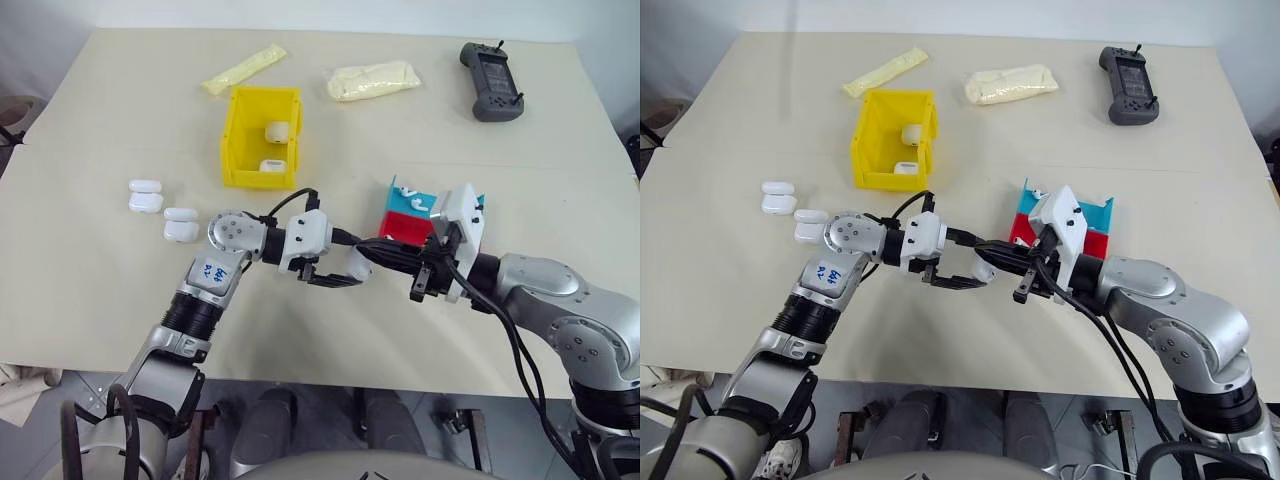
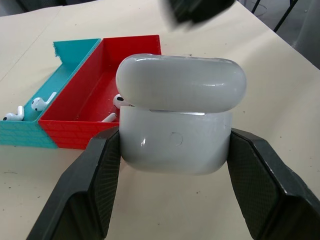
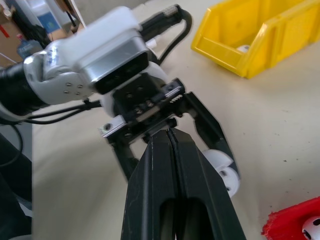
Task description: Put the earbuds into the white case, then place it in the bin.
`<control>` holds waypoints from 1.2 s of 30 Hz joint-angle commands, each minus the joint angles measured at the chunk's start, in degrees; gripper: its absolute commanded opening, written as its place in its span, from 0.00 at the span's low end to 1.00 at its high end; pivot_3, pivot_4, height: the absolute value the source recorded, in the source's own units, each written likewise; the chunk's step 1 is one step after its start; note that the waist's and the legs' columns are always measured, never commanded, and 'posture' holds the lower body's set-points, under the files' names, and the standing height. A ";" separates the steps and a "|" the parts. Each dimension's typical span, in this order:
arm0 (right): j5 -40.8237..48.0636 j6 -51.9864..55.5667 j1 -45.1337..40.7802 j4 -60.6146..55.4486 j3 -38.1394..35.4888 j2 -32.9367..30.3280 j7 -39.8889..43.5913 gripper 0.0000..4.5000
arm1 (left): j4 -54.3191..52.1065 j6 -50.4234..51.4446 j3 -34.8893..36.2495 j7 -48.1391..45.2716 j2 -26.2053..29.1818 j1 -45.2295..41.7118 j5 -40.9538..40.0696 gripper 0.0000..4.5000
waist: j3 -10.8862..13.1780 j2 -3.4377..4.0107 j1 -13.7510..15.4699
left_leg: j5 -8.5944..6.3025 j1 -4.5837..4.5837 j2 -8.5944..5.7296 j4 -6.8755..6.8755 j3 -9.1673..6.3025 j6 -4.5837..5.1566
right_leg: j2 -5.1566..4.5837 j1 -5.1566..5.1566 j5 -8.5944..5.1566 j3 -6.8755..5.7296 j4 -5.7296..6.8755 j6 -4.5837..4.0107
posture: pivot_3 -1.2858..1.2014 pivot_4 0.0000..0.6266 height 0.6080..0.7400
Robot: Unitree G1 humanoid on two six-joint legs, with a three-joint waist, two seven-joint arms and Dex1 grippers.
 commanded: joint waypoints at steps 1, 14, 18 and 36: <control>-2.14 0.48 -0.53 -0.19 0.42 -0.87 0.57 0.00 | -3.11 -0.42 0.02 -0.23 0.08 0.22 -1.74 0.63 | 0.00 0.00 0.00 | 0.00 0.00 0.00 0.00 0.00 0.00 | 0.00 0.00 0.00 0.00 0.00 0.00 | 0.52 0.24 1.00; -1.85 -4.14 11.46 -2.87 -10.47 -1.46 4.11 0.00 | -5.29 0.47 5.15 2.74 -1.09 2.56 -7.61 0.63 | 0.00 0.00 0.16 | -0.01 -0.01 0.00 0.01 0.01 0.01 | 0.01 0.00 0.00 0.01 0.02 0.01 | 0.52 0.24 1.00; -4.34 -10.99 16.12 -6.17 -13.17 1.03 5.37 0.12 | -9.27 4.73 10.18 10.19 -2.92 5.97 -11.60 0.63 | 0.00 0.00 -0.01 | 0.00 0.00 0.03 -0.01 0.01 0.01 | 0.03 -0.01 0.00 0.02 0.05 0.01 | 0.52 0.24 1.00; -18.08 -27.92 16.61 -3.48 -10.65 6.70 5.41 0.99 | 1.76 15.99 31.02 56.90 -6.14 -6.69 -9.11 0.63 | 0.03 -0.15 1.21 | -0.01 0.02 -0.10 0.06 0.04 0.02 | 0.01 -0.01 0.03 0.04 0.08 0.06 | 0.52 0.24 1.00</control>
